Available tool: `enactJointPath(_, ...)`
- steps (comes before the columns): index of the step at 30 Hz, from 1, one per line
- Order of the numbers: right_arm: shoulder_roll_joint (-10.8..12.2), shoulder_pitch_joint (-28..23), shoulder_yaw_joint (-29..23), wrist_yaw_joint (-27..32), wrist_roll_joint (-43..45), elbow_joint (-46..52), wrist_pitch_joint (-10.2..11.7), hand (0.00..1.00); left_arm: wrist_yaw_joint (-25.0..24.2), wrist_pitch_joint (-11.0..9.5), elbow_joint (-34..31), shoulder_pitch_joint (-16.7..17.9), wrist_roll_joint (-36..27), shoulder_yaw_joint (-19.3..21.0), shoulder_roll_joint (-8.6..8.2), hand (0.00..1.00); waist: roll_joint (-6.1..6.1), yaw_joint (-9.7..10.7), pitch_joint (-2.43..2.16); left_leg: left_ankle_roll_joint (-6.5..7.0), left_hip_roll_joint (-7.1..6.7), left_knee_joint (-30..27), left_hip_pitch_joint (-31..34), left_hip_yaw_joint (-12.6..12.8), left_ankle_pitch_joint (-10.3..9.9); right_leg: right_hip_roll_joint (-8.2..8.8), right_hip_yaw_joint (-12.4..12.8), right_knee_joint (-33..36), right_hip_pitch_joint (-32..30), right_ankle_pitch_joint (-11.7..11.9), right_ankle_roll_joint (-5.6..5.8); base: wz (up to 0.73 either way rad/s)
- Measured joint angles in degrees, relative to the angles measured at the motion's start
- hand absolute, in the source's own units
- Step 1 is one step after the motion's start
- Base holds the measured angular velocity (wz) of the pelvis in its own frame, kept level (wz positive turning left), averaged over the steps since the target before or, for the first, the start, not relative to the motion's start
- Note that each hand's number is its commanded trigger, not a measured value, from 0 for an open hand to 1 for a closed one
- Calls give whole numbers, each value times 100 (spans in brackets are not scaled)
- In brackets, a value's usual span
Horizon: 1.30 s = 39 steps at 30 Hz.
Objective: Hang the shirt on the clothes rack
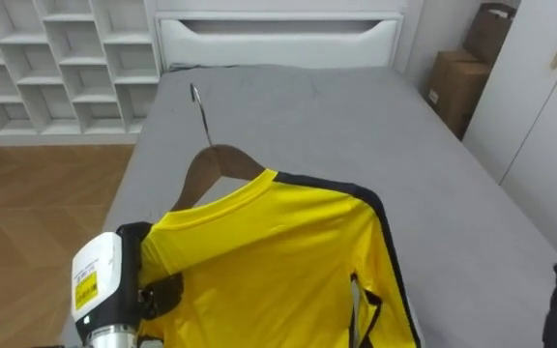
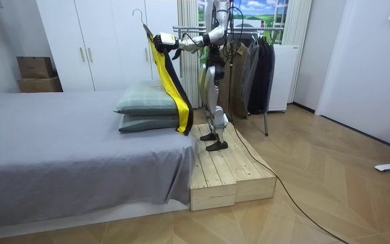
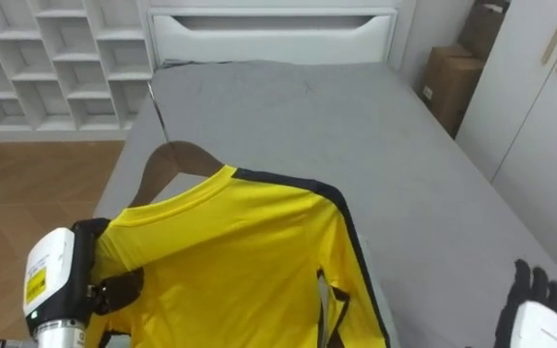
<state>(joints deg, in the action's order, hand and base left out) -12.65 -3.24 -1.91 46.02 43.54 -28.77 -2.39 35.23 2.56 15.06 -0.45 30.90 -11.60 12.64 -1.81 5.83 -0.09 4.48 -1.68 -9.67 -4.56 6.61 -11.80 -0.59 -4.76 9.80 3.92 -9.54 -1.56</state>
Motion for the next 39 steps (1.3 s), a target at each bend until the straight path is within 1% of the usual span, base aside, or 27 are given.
enactJointPath(4, 62, -151, 71, 1, 30, 752, 4, 0, -8, 2, -1, 0, 16, 2, -32, 100, 26, -5, -1, -1, 3, 3, 0, 20, -1, 31, -4, 1, 0, 0, 0, 0)
enactJointPath(6, 129, -166, 105, 25, 176, 983, 74, 0, -10, 1, -1, 0, 17, 2, -51, 100, 43, -20, -2, -1, 3, 3, -7, 27, -1, 31, 2, 2, 1, 1, 0, 0)
enactJointPath(8, 127, -165, 231, 50, 176, 1001, 137, 0, -13, -3, -1, -1, 18, 2, -50, 100, 56, -54, -2, -1, 3, 2, -19, 49, -1, 32, 20, 4, 4, 1, 0, -5)
enactJointPath(13, 128, -164, 590, 49, 174, 1002, 278, 0, -13, -63, 0, -5, 16, 2, -51, 100, 124, -161, 28, 0, 3, 5, -17, 68, -2, 33, 40, 19, -11, 2, 1, -2)
enactJointPath(17, 126, -164, 763, -89, 173, 1183, 282, 0, -107, -69, -5, -5, 55, 4, -51, 100, 151, -251, 26, -1, 7, 7, -6, 61, -2, 29, 31, 19, -17, 2, 1, 0)
enactJointPath(24, 104, -124, 934, -292, 174, 1657, 284, 0, -334, -66, -276, -4, 127, -87, -47, 100, 146, -299, 23, -1, 2, 6, -14, 57, -2, 37, 24, 17, -5, 2, 1, 0)
enactJointPath(28, 29, -17, 1097, -398, 180, 1667, 363, 0, -394, -72, -288, -4, 129, -258, -43, 100, 128, -295, 28, -1, 1, 6, -17, 57, -2, 38, 23, 16, -5, 2, 1, 0)
enactJointPath(32, 3, 16, 1228, -516, 221, 1666, 377, 0, -501, -73, -288, -4, 126, -345, -42, 100, 96, -301, 46, -1, 3, 6, -12, 56, -2, 34, 22, 13, -5, 2, 1, 0)
enactJointPath(37, -1, 16, 1323, -553, 375, 1667, 373, 0, -623, -73, -290, -4, 146, -511, -3, 100, 66, -301, 46, -1, 3, 10, -11, 61, -2, 28, 24, 14, -5, 2, 1, 0)
enactJointPath(39, -1, 42, 1393, -560, 445, 1667, 372, 0, -703, -72, -313, -3, 343, -562, 7, 100, 42, -297, 46, -1, 3, 14, -13, 64, -2, 23, 25, 13, -6, 2, 1, 0)
